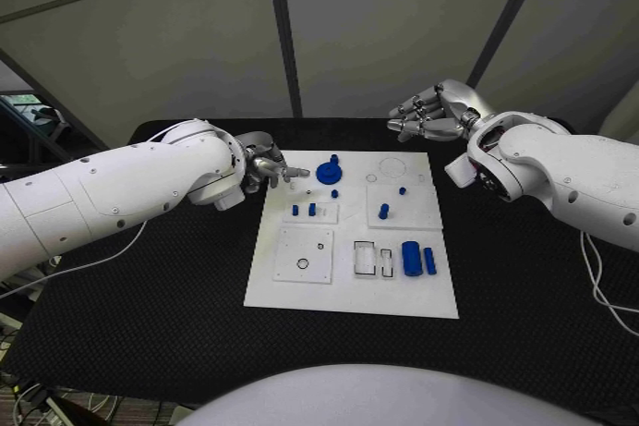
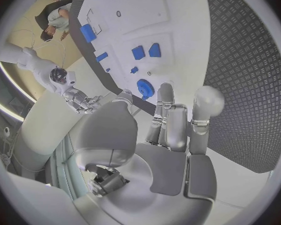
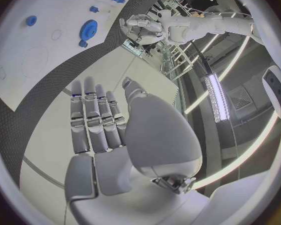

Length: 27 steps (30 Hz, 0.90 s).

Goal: Assemble the parts on the task board

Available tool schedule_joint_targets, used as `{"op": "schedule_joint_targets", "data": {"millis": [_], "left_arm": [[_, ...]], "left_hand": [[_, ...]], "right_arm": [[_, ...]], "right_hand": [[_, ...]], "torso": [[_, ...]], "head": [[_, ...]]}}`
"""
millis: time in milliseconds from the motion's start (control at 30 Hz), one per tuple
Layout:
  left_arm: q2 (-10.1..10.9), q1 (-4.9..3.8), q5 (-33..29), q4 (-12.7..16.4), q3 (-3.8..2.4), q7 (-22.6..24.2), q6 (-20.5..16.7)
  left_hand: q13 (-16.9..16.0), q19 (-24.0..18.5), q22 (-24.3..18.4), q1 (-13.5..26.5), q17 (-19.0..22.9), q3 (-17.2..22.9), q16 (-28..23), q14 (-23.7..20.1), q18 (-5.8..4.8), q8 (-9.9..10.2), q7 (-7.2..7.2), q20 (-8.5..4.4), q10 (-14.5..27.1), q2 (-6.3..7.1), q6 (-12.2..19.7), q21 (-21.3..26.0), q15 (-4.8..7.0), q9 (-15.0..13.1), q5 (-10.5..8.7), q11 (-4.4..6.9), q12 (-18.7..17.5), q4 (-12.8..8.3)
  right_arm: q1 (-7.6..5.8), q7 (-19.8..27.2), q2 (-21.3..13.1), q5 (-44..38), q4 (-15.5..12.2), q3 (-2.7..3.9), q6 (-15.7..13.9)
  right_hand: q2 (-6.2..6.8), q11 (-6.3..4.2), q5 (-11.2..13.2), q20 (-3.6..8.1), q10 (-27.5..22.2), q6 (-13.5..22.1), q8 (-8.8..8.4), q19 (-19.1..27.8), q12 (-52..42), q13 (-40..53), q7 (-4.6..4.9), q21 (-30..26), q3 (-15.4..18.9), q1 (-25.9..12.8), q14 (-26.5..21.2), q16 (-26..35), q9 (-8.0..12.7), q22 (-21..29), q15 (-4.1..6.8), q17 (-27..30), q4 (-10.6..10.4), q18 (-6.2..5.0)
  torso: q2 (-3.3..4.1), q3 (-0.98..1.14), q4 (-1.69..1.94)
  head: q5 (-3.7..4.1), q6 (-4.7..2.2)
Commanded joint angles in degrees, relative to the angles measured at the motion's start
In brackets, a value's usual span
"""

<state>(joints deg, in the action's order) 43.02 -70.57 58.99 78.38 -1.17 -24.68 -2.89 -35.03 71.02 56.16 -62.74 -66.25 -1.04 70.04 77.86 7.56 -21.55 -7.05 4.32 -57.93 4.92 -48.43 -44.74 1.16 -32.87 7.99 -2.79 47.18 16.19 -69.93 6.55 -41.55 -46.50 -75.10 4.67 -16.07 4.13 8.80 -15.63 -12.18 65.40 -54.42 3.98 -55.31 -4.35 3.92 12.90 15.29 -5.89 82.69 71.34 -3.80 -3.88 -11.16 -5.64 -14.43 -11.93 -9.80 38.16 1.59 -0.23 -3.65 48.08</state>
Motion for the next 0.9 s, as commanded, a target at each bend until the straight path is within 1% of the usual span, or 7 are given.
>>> {"op": "schedule_joint_targets", "data": {"millis": [33, 133, 200, 367, 533, 633, 900], "left_arm": [[-0.56, -0.11, -3.78, -0.10, -0.08, 8.49, -5.83], [-1.80, -0.05, -2.05, -0.53, 0.00, 15.32, -9.77], [-2.48, 0.03, -0.26, -0.80, 0.07, 18.29, -11.49], [-4.96, 0.39, 6.30, -2.01, 0.60, 24.84, -14.27], [-7.43, 0.60, 13.72, -3.55, 1.54, 26.87, -13.22], [-9.00, 0.91, 18.14, -4.88, 2.05, 27.10, -12.08], [-11.40, 1.55, 22.67, -7.58, 2.35, 26.23, -8.22]], "left_hand": [[2.95, -7.07, -8.18, -8.63, 17.78, 1.00, -18.36, -13.23, 2.21, 2.22, -1.79, 1.72, 7.78, 0.41, 4.12, 11.85, -2.15, 2.50, 1.12, -2.17, -4.46, -2.01], [5.86, -5.44, -8.81, -16.20, 20.16, 3.74, -20.07, -12.97, 2.76, 3.62, -1.97, 2.31, 10.07, 0.16, 6.05, 11.99, -2.18, 4.84, 1.19, -2.15, -7.36, -4.47], [7.44, -4.97, -8.86, -18.48, 21.00, 5.04, -20.28, -12.43, 2.85, 3.64, -1.84, 2.31, 9.75, 0.12, 5.21, 11.89, -1.98, 5.85, 1.13, -2.03, -8.59, -5.04], [15.52, -5.03, -8.56, -24.59, 24.49, 12.81, -21.12, -12.10, 2.66, 5.58, -1.59, 2.23, 7.56, 2.59, 0.45, 11.55, -1.83, 11.75, 1.45, -2.21, -15.29, -6.07], [19.44, -4.82, -7.73, -24.13, 25.78, 16.24, -19.84, -11.25, 2.81, 7.34, -1.25, 2.32, 6.86, 4.89, -0.58, 10.52, -2.11, 15.15, 0.96, -2.62, -18.17, -6.03], [20.91, -1.65, -2.85, -22.84, 22.73, 16.68, -15.14, -8.26, 1.88, 8.41, -1.05, 2.32, 6.29, 5.83, -0.74, 3.87, -2.19, 16.85, 0.34, -2.57, -18.78, -5.84], [22.37, 0.72, 1.28, -21.84, 19.05, 16.49, -9.74, -5.52, 1.07, 8.89, -0.68, 2.26, 6.06, 6.24, -2.08, -1.60, -2.02, 18.41, 0.15, -2.43, -19.24, -5.99]], "right_arm": [[-0.10, 0.22, 0.00, -0.02, 0.00, 0.03, -0.13], [-0.10, 0.22, 0.06, -0.02, 0.04, 0.03, -0.17], [-0.10, 0.22, 0.11, -0.02, 0.07, 0.03, -0.18], [-0.10, 0.26, 0.34, -0.02, 0.16, 0.03, -0.23], [-0.10, 0.26, 0.53, -0.02, 0.12, 0.03, -0.21], [-0.10, 0.20, 0.56, -0.02, -0.10, 0.03, -0.19], [-0.10, 0.10, 0.64, -0.02, -0.20, 0.03, -0.23]], "right_hand": [[0.06, 0.05, -0.27, -0.12, -0.48, 0.37, 0.06, -0.14, -0.28, -0.06, -0.15, -0.35, 0.41, -0.51, -0.38, 0.22, 0.01, 0.07, -0.11, 0.10, -0.06, -0.68], [0.01, 0.06, -0.29, -0.13, -0.49, 0.38, 0.06, -0.16, -0.30, -0.06, -0.15, -0.41, 0.44, -0.56, -0.41, 0.22, 0.01, 0.11, -0.12, 0.12, -0.07, -0.68], [0.00, 0.05, -0.30, -0.13, -0.49, 0.37, 0.06, -0.17, -0.31, -0.06, -0.15, -0.43, 0.43, -0.55, -0.41, 0.22, 0.01, 0.12, -0.11, 0.13, -0.06, -0.68], [-0.07, 0.03, -0.33, -0.13, -0.49, 0.36, 0.08, -0.19, -0.33, -0.06, -0.17, -0.48, 0.40, -0.48, -0.42, 0.21, 0.01, 0.16, -0.10, 0.15, 0.00, -0.69], [-0.07, 0.03, -0.33, -0.13, -0.49, 0.36, 0.08, -0.19, -0.33, -0.06, -0.17, -0.48, 0.40, -0.48, -0.42, 0.21, 0.01, 0.16, -0.10, 0.15, 0.00, -0.69], [-0.13, 0.02, -0.36, -0.13, -0.50, 0.35, 0.09, -0.22, -0.34, -0.06, -0.19, -0.54, 0.37, -0.40, -0.44, 0.21, 0.00, 0.20, -0.10, 0.17, 0.08, -0.70], [-0.20, 0.00, -0.44, -0.13, -0.52, 0.35, 0.09, -0.27, -0.35, -0.07, -0.19, -0.61, 0.32, -0.28, -0.46, 0.21, 0.01, 0.26, -0.08, 0.21, 0.18, -0.70]], "torso": [[-0.01, 0.06, -0.12], [0.07, 0.02, -0.12], [0.06, -0.01, -0.08], [0.06, 0.01, -0.12], [0.14, 0.02, -0.15], [0.08, -0.02, -0.07], [-0.02, 0.05, -0.03]], "head": [[0.28, -0.28], [0.65, -0.77], [0.80, -0.94], [1.00, -1.25], [1.17, -1.52], [1.46, -1.51], [1.47, -1.51]]}}
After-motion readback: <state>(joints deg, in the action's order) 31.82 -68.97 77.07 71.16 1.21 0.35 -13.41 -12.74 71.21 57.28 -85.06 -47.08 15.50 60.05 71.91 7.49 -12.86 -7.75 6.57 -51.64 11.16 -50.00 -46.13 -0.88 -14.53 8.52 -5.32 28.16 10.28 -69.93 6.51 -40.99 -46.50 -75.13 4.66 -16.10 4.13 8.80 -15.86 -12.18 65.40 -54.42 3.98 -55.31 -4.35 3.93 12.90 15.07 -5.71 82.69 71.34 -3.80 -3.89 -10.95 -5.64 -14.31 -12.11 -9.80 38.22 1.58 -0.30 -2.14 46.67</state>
